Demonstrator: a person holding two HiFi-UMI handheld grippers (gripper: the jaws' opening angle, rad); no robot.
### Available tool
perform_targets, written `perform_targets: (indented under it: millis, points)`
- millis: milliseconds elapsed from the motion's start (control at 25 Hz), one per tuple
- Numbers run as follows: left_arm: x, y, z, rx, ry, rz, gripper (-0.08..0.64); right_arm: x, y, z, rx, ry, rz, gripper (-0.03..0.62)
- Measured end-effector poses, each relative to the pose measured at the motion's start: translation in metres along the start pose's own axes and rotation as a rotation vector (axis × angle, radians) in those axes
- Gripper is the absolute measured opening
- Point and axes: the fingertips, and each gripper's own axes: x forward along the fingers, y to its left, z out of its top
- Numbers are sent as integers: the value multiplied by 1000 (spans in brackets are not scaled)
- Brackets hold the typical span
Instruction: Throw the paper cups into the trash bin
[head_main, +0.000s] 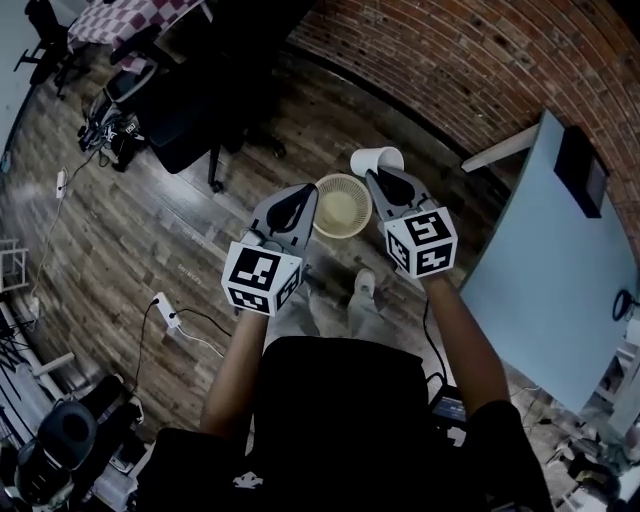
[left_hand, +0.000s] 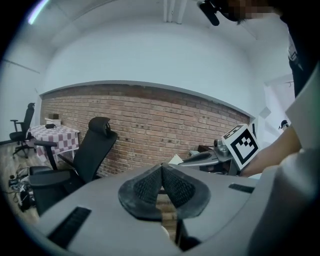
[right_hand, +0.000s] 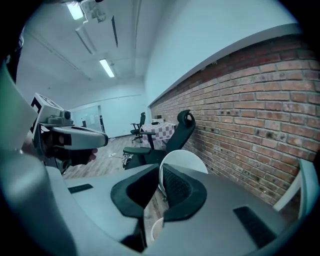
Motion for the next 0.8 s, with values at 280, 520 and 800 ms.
perform_targets:
  millis: [280, 520, 800]
  points:
    - [4, 43, -25, 9, 80, -75, 0, 36, 1, -29, 88, 45, -91, 28]
    - [3, 61, -63, 5, 134, -131, 0, 58, 5, -81, 157, 114, -157, 28]
    - [11, 64, -126, -9, 211, -220, 0, 76, 9, -156, 239, 191, -216, 28]
